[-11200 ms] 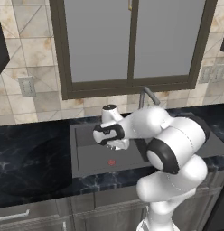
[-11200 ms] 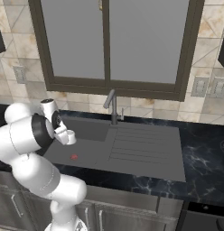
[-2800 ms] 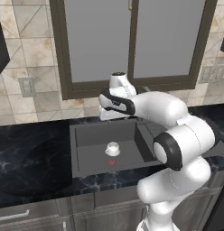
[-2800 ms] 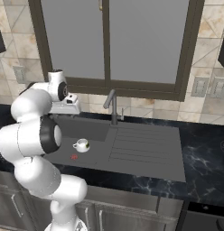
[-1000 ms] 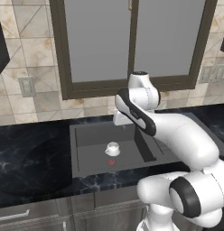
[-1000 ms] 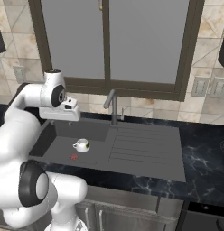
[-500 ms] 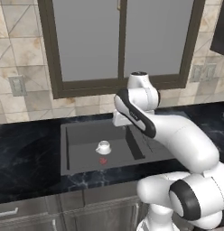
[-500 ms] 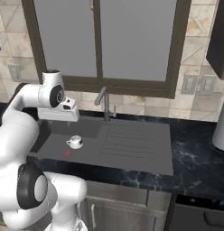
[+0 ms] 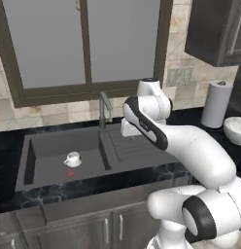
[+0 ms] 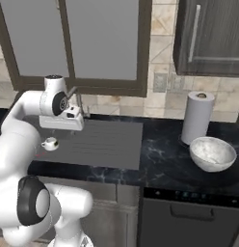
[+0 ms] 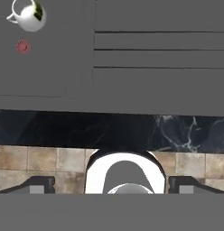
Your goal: Pick the mug and place it in the sink. Pick the bowl and place it in the open cabinet and then close the cabinet.
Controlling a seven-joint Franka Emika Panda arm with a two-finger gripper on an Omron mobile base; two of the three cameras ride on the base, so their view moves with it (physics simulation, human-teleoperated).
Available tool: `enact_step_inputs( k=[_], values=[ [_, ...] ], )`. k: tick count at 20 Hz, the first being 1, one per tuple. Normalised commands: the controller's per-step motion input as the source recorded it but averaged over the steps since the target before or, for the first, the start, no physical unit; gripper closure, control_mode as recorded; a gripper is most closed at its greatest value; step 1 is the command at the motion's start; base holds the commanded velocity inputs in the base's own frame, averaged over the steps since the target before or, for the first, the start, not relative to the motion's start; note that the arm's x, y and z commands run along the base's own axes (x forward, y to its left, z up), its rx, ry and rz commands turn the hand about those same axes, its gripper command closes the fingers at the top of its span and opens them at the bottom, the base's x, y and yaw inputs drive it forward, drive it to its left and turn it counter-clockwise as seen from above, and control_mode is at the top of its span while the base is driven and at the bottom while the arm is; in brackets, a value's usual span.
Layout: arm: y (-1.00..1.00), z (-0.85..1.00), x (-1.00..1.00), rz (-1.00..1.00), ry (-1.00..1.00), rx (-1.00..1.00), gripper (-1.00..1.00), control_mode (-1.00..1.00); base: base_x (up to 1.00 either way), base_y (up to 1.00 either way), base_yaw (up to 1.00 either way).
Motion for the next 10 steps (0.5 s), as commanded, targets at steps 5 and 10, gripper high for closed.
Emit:
enact_step_inputs(
  k=[5, 10],
  values=[
    [0.00, 0.00, 0.00, 0.00, 0.00, 0.00, -1.00, 1.00, -0.15, -0.80, -0.17],
    [0.00, 0.00, 0.00, 0.00, 0.00, 0.00, -1.00, 1.00, -0.04, -0.54, -0.29]
  ],
)
